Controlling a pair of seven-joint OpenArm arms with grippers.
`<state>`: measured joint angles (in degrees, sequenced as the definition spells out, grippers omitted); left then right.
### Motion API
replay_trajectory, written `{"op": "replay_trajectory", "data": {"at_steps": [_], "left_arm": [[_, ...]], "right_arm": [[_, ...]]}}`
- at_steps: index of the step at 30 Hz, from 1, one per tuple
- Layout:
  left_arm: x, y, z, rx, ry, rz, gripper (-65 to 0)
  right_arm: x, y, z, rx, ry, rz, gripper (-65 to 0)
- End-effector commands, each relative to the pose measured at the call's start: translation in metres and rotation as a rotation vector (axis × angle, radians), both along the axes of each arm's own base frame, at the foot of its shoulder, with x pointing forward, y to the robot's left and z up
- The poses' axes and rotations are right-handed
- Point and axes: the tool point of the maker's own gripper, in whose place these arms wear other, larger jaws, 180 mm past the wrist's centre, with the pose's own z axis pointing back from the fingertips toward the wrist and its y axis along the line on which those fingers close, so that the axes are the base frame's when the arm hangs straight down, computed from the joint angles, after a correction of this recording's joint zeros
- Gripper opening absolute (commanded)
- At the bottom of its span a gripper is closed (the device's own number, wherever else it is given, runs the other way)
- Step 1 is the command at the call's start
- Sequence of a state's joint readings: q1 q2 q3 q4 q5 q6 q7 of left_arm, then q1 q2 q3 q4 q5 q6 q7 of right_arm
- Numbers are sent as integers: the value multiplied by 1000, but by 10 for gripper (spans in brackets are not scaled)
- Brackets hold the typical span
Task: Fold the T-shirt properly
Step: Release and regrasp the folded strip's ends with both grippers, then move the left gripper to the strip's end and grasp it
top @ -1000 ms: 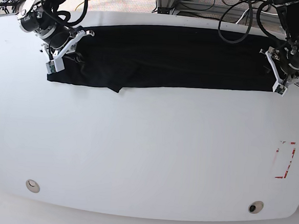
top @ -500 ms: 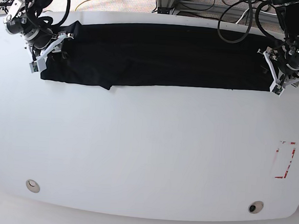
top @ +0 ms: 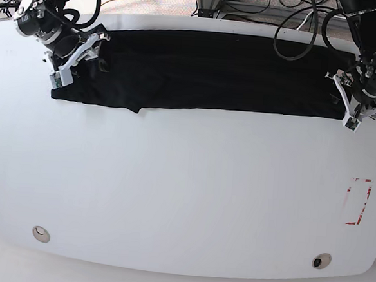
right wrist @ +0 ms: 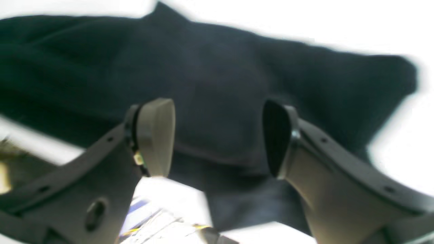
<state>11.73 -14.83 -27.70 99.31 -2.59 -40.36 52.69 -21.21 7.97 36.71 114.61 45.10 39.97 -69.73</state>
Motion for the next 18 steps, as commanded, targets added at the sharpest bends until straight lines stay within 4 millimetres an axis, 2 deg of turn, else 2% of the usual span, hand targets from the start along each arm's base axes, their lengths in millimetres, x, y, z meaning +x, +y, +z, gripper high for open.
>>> {"op": "replay_trajectory", "data": {"at_steps": [1,3,6,7,9,11,13,16,18], "left_arm": [[11,5,23,28,-75,-4,-278],[15,5,32,30,-105,-3,-275],[17,-3,38,-21,-123,-9,-272],[14,-5,36,-46,-103,-2,-272],[11,3,41,-64,-94,23,-272],[13,9,49,-109,-110,56,-271],[14,16,53,-149,-119,94,-254],[3,35,53,-237,-127,195,-164],[-5,47,50,-278,-136,254,-149]], "right_arm": [[3,18,8,52,-39,48,-265],[3,37,3,95,-27,84,-266],[3,43,-9,139,0,66,-296],[0,42,-20,145,35,53,-331],[-1,38,-36,133,84,38,-409],[3,32,-47,114,110,23,-496],[3,29,-53,95,130,18,-553],[4,26,-58,75,145,15,-555],[3,24,-59,65,149,16,-556]]}}
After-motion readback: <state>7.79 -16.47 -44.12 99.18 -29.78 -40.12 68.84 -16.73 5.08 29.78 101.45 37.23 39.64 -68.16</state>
